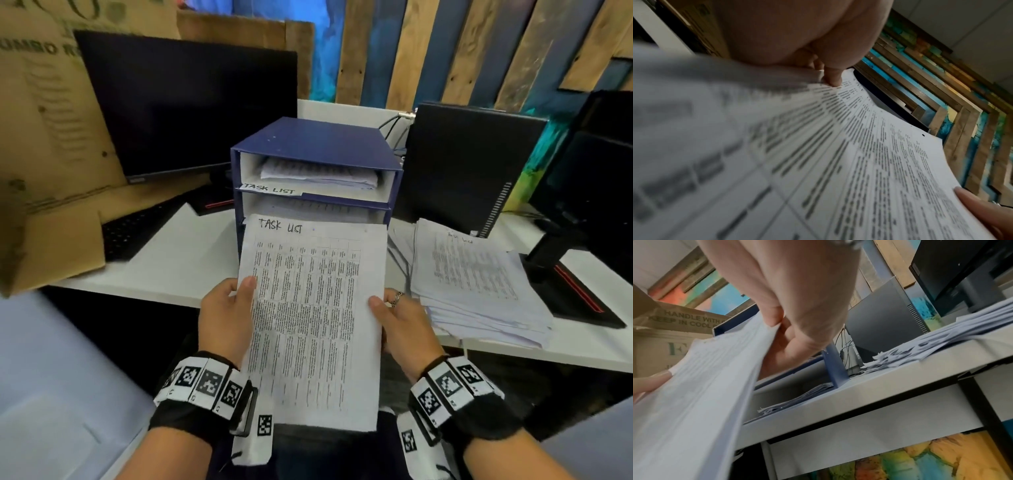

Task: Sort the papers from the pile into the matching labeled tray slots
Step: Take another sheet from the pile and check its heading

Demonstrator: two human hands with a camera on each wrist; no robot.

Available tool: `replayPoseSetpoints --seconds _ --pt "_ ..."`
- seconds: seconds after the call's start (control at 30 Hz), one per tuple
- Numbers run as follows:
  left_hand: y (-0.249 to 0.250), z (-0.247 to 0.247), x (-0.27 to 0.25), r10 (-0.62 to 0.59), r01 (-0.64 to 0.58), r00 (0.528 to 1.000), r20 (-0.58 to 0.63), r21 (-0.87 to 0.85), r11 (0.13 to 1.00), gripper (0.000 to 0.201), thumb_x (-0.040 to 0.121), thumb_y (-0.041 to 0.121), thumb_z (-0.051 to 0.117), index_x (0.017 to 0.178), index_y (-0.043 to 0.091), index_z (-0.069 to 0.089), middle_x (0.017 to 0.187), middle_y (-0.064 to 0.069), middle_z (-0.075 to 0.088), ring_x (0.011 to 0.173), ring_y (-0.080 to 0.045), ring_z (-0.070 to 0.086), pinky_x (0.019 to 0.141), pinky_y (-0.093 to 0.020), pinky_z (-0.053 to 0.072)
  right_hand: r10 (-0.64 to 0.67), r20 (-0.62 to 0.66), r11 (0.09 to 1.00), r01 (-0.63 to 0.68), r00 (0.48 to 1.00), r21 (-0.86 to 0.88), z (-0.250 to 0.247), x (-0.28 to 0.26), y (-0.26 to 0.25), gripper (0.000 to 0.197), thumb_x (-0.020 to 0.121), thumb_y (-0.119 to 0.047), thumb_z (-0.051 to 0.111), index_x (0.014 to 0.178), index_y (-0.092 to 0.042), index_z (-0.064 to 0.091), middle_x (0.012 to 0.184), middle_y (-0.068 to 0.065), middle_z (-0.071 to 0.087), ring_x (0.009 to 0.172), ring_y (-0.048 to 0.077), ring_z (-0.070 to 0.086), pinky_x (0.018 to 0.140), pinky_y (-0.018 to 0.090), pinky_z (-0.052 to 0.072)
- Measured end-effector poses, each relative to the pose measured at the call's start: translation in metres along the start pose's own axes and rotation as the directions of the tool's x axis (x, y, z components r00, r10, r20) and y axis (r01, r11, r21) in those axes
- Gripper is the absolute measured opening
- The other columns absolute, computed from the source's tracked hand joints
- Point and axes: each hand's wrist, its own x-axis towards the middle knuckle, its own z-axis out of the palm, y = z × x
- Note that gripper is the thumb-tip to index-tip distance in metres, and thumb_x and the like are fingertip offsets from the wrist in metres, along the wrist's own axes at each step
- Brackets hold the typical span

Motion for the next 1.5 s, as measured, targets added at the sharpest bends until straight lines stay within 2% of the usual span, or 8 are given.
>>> replayPoseSetpoints --seconds 0.13,0.23,0.5,0.73,0.83,1.07,1.3,1.5 --pt "0.023 -0.008 0.019 0.044 -0.044 0.998 -0.044 0.017 0.999 0.026 0.099 0.031 0.054 0.084 0.015 0.069 0.075 0.002 0.073 0.066 -0.013 0.07 0.057 -0.025 0.054 -0.008 -0.055 1.0 0.008 0.998 -0.003 0.01 0.011 -0.02 0.026 0.103 -0.031 0.053 0.095 -0.01 0.067 0.1 0.012 0.075 0.096 0.034 0.071 0.085 0.06 0.056" --pt "0.048 -0.005 0.047 0.063 -0.061 0.997 -0.047 0.061 0.996 0.027 0.097 0.032 0.056 0.084 0.014 0.071 0.077 -0.002 0.073 0.071 -0.021 0.07 0.067 -0.04 0.06 -0.02 -0.066 0.999 0.024 0.998 0.049 0.012 0.02 -0.041 0.022 0.104 -0.027 0.051 0.1 -0.013 0.067 0.099 0.006 0.076 0.093 0.027 0.073 0.086 0.055 0.058" --pt "0.089 0.009 0.094 0.047 -0.045 0.999 -0.024 0.074 0.996 0.04 0.092 0.033 0.059 0.065 0.004 0.057 0.066 -0.022 0.057 0.058 -0.031 0.053 0.058 -0.03 0.041 0.107 0.075 0.977 -0.119 0.991 0.178 0.017 0.008 -0.05 0.024 0.105 -0.019 0.049 0.12 -0.013 0.067 0.11 0.003 0.076 0.102 0.023 0.073 0.09 0.052 0.057" --pt "0.102 -0.007 0.087 -0.182 0.197 0.973 0.14 -0.102 0.975 0.036 0.078 0.05 0.059 0.084 0.016 0.069 0.086 -0.006 0.073 0.08 -0.03 0.069 0.079 -0.048 0.058 0.008 -0.228 0.995 0.015 0.974 0.102 0.014 0.063 -0.104 0.024 0.098 -0.016 0.055 0.074 -0.011 0.06 0.075 0.002 0.069 0.073 0.021 0.067 0.07 0.037 0.052" --pt "0.093 -0.014 0.072 -0.211 0.271 0.922 0.323 -0.154 0.95 0.018 0.092 0.024 0.051 0.096 0.013 0.064 0.071 -0.007 0.068 0.056 -0.02 0.061 0.056 -0.029 0.05 0.022 -0.26 0.999 -0.01 0.965 0.047 0.016 0.086 -0.129 0.028 0.094 -0.015 0.058 0.069 -0.015 0.045 0.061 0.0 0.04 0.066 0.023 0.049 0.064 0.035 0.038" --pt "0.102 0.013 0.096 -0.123 0.15 0.985 0.122 -0.246 0.958 0.017 0.098 0.008 0.047 0.085 0.01 0.058 0.057 -0.005 0.059 0.045 -0.012 0.045 0.046 -0.023 0.035 0.1 -0.243 0.985 -0.061 0.965 0.164 0.015 0.076 -0.125 0.004 0.094 -0.005 0.06 0.091 -0.006 0.06 0.073 0.017 0.067 0.045 0.018 0.057 0.044 0.025 0.046" --pt "0.125 0.046 0.128 -0.089 0.08 0.996 -0.026 -0.234 0.969 0.011 0.099 0.012 0.051 0.106 0.004 0.051 0.062 -0.009 0.069 0.035 -0.011 0.052 0.037 -0.016 0.04 -0.086 -0.359 0.979 0.145 0.929 0.141 0.025 0.099 -0.13 0.031 0.083 0.009 0.065 0.099 -0.018 0.062 0.082 0.008 0.074 0.073 0.025 0.074 0.079 0.039 0.061" --pt "0.117 0.051 0.123 -0.012 -0.01 0.994 -0.112 -0.192 0.981 0.027 0.096 0.02 0.06 0.072 0.007 0.063 0.07 -0.009 0.074 0.061 -0.018 0.073 0.063 -0.032 0.06 -0.168 -0.325 0.984 0.142 0.93 -0.102 0.021 0.108 -0.121 0.053 0.084 0.0 0.069 0.135 -0.009 0.059 0.117 0.003 0.07 0.1 0.021 0.071 0.096 0.042 0.056"
